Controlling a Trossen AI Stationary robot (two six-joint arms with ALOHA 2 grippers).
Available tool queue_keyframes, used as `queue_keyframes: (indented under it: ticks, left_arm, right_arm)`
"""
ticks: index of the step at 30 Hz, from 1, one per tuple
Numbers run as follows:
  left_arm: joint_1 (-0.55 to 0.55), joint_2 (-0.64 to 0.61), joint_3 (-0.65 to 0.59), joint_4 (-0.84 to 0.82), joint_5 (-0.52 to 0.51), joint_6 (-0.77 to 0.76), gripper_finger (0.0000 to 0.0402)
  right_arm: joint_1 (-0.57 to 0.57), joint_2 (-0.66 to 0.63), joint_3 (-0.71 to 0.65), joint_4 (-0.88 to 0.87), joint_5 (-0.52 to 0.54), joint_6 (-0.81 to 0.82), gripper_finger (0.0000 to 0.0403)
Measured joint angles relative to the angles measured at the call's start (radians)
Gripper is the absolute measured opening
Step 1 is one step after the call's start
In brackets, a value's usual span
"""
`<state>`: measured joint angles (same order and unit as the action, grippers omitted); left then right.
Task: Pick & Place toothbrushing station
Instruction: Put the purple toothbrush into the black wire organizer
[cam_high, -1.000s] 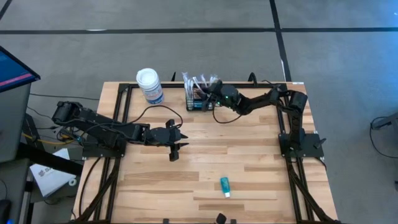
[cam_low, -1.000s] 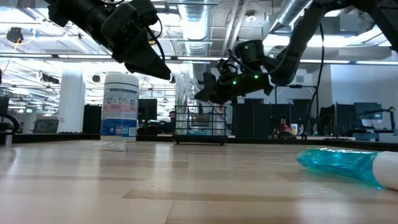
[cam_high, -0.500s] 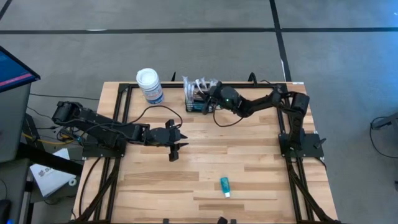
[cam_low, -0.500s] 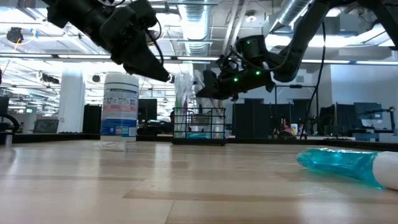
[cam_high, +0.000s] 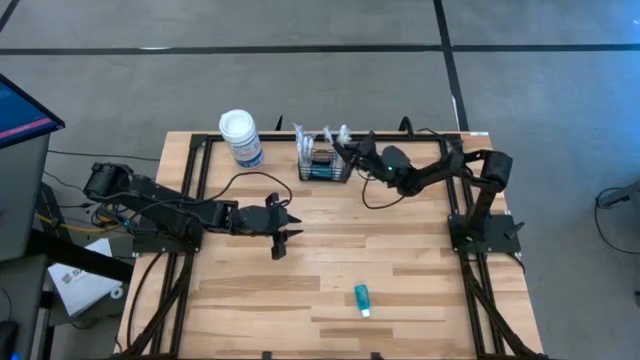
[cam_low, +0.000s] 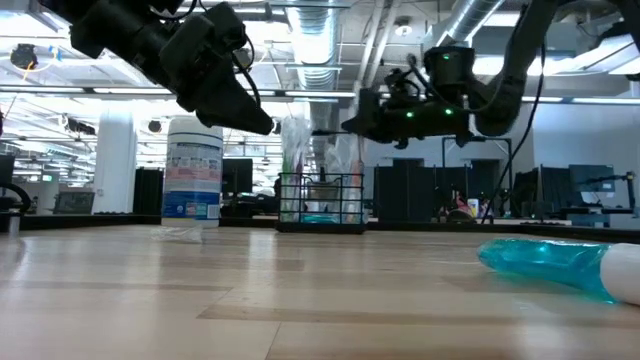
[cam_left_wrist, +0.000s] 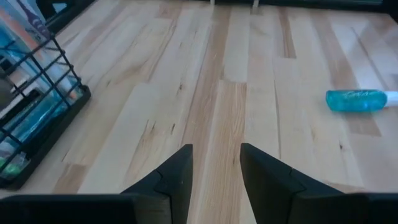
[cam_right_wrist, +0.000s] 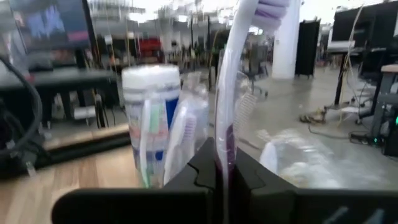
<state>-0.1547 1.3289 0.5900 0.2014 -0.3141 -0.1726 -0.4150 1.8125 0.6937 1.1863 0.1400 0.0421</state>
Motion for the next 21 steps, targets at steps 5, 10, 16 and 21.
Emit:
queue_keyframes:
  ticks: [5, 10, 16, 21]
  left_arm:
    - [0.0, 0.0, 0.0, 0.031, 0.0, 0.009, 0.0127]
    - [0.0, 0.0, 0.0, 0.048, 0.0, 0.009, 0.0127]
    - [0.0, 0.0, 0.0, 0.052, 0.0, 0.011, 0.0127]
    - [0.0, 0.0, 0.0, 0.056, 0.0, 0.015, 0.0127]
  right_arm:
    - [-0.012, 0.0, -0.067, 0.099, 0.01, 0.037, 0.0003]
    - [-0.016, 0.0, -0.092, 0.141, 0.027, 0.072, 0.0003]
    - [-0.017, 0.0, -0.092, 0.205, 0.027, 0.063, 0.0003]
    - [-0.017, 0.001, -0.091, 0.211, 0.027, 0.079, 0.0002]
